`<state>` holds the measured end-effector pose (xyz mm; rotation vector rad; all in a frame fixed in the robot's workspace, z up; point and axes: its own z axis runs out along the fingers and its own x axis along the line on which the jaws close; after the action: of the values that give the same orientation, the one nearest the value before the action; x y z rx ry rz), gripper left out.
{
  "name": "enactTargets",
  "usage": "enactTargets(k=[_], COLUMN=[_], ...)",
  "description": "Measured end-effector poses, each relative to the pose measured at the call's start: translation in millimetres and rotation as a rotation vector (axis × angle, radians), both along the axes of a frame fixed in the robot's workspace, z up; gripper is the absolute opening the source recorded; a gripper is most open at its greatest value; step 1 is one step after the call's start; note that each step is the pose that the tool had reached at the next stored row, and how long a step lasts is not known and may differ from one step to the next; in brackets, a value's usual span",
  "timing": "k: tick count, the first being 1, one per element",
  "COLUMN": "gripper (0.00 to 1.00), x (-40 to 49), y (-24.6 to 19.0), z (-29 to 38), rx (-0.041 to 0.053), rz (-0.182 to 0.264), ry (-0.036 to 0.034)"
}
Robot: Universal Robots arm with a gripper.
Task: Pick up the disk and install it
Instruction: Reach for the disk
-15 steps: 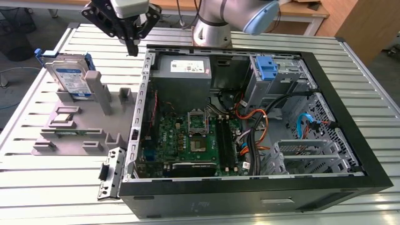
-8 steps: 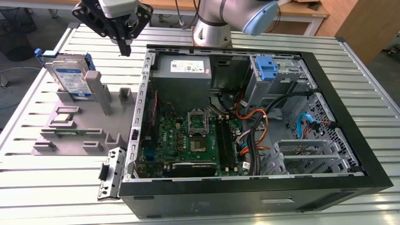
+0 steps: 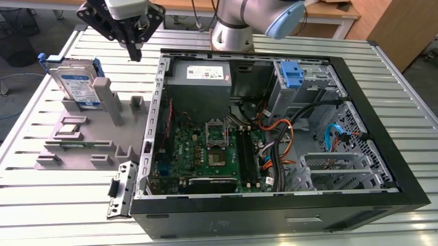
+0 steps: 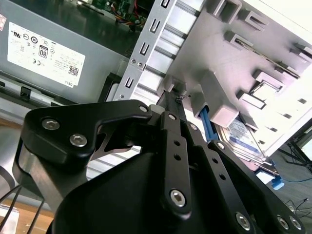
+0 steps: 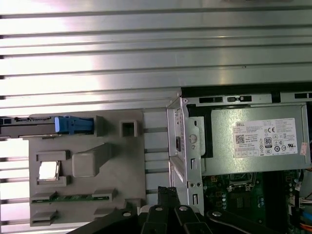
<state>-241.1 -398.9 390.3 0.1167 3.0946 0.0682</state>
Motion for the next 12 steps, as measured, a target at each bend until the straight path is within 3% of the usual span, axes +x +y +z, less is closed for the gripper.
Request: enactTargets(k=[12], gripper=[0.1], x=[-3.2], y=[0.0], z=[-0.1], rx=[0.0], rz=[0.0], ry=[0.0])
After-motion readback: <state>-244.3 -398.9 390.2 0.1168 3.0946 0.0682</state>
